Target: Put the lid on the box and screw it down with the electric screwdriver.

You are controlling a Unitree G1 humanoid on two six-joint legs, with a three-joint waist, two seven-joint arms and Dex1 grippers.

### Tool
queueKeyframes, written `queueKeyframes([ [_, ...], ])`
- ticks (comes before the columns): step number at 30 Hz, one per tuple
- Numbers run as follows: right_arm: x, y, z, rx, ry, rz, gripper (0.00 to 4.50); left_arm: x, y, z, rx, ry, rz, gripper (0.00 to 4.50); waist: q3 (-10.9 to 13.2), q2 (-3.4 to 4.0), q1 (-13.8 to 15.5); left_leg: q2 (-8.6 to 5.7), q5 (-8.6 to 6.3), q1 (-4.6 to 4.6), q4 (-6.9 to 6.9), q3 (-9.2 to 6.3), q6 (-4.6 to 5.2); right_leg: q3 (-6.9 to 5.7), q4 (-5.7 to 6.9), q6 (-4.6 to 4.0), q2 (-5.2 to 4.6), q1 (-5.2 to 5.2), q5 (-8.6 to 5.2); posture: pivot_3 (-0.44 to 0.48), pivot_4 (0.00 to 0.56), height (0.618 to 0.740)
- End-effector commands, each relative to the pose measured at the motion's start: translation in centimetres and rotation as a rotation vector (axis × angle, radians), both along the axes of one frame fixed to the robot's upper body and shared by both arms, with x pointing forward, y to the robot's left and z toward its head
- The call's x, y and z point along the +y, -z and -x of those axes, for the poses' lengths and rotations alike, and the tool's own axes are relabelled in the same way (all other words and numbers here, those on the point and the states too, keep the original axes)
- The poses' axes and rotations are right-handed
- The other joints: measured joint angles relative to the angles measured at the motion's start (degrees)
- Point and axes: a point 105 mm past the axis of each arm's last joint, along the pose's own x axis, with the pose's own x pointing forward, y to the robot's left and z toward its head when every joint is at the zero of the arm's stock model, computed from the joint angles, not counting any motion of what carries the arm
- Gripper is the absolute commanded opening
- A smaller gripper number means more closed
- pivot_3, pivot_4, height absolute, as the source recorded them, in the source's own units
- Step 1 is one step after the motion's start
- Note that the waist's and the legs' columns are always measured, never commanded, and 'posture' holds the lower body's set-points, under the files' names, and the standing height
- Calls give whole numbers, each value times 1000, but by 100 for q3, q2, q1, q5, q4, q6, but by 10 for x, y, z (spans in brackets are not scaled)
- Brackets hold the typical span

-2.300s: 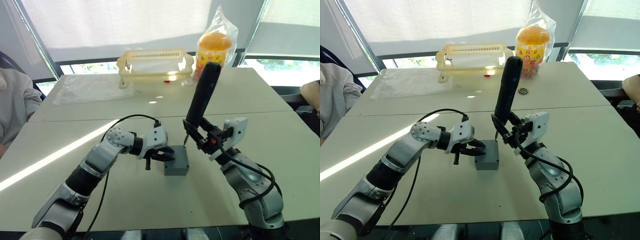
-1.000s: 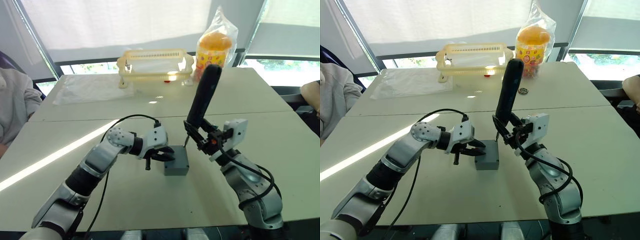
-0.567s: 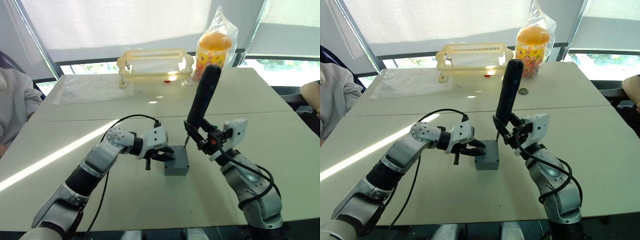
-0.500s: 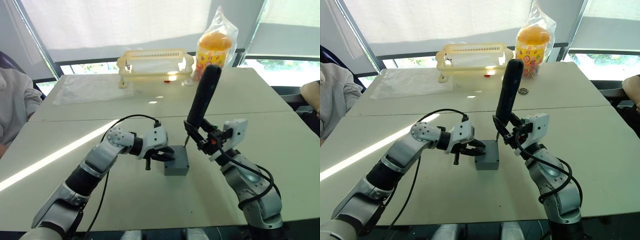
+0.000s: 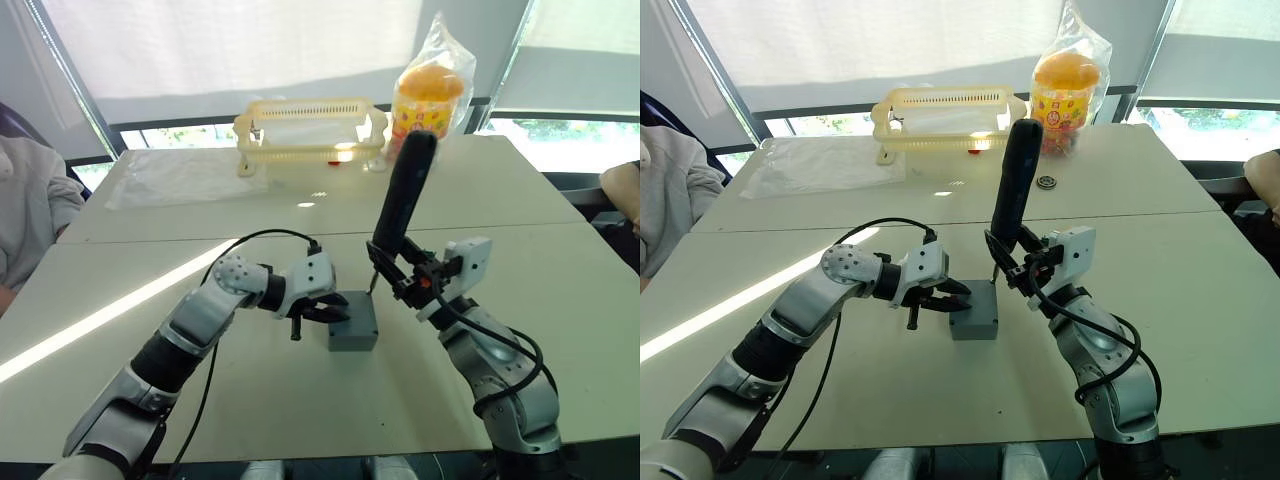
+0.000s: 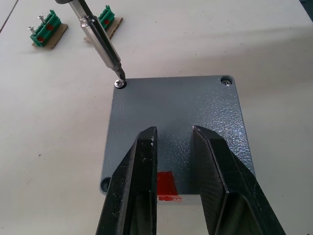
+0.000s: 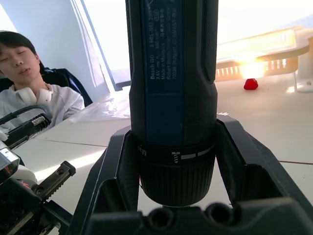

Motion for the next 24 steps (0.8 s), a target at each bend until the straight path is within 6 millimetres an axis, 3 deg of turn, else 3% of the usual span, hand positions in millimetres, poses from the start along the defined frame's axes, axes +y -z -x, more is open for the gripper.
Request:
queueKeyframes([
  [1,5,-27,5,-118,-18,-32,1784,3,14,2,35,-12,-46,1125,0,0,-1,0,0,0,0,0,0,0,0,0,0,0,0,0,150,740],
  [24,1,-26,10,-112,-15,-14,1784,4,14,2,33,-8,-47,1125,0,-1,2,0,0,0,0,0,0,0,0,0,0,0,0,0,150,740],
])
